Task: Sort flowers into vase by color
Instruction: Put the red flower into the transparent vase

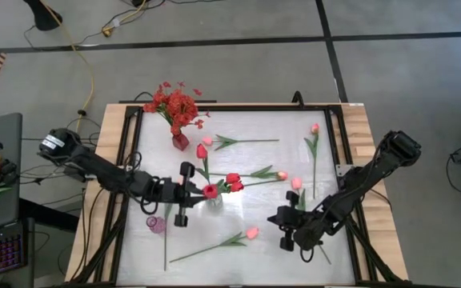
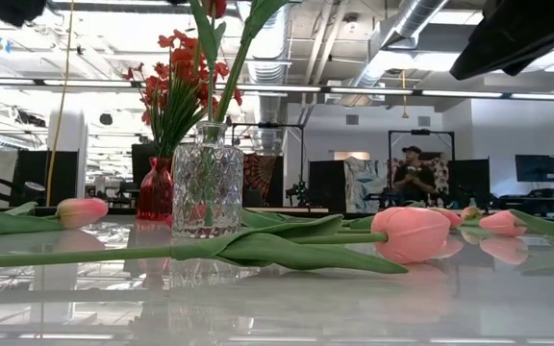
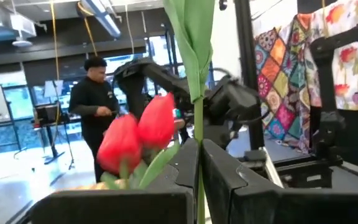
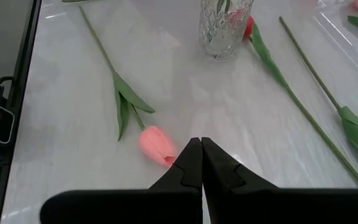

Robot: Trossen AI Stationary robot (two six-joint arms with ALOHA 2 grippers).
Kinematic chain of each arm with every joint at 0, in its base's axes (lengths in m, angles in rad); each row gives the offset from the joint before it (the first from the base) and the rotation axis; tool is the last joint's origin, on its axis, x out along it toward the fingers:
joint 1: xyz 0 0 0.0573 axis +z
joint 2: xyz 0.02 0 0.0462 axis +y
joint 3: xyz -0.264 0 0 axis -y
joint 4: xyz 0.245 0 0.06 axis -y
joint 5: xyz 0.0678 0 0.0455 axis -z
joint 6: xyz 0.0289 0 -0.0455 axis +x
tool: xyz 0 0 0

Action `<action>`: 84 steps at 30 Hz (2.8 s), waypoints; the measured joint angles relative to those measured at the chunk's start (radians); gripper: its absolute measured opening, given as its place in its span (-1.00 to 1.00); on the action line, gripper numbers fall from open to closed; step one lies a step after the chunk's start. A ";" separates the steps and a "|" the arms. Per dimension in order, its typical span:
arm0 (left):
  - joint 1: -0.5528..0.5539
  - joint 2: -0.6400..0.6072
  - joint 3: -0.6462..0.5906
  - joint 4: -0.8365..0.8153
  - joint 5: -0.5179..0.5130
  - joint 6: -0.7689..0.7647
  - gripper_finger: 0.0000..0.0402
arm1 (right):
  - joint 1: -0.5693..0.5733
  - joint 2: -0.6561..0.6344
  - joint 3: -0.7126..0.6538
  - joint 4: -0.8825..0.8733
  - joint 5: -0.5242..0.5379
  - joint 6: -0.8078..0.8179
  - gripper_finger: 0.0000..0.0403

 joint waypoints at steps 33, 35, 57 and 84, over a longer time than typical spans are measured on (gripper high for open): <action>0.124 0.163 -0.139 0.396 0.064 -0.076 -1.00 | -0.008 0.000 0.000 -0.001 0.000 0.012 -0.86; 0.124 0.163 -0.139 0.396 0.064 -0.077 -1.00 | -0.007 0.000 0.000 -0.001 0.000 0.012 -0.86; 0.123 0.162 -0.146 0.266 0.063 -0.097 -1.00 | -0.007 0.000 0.000 -0.002 -0.001 0.012 -0.86; 0.122 0.162 -0.212 0.162 0.075 -0.190 -1.00 | -0.023 0.000 0.000 -0.001 -0.027 0.012 -0.86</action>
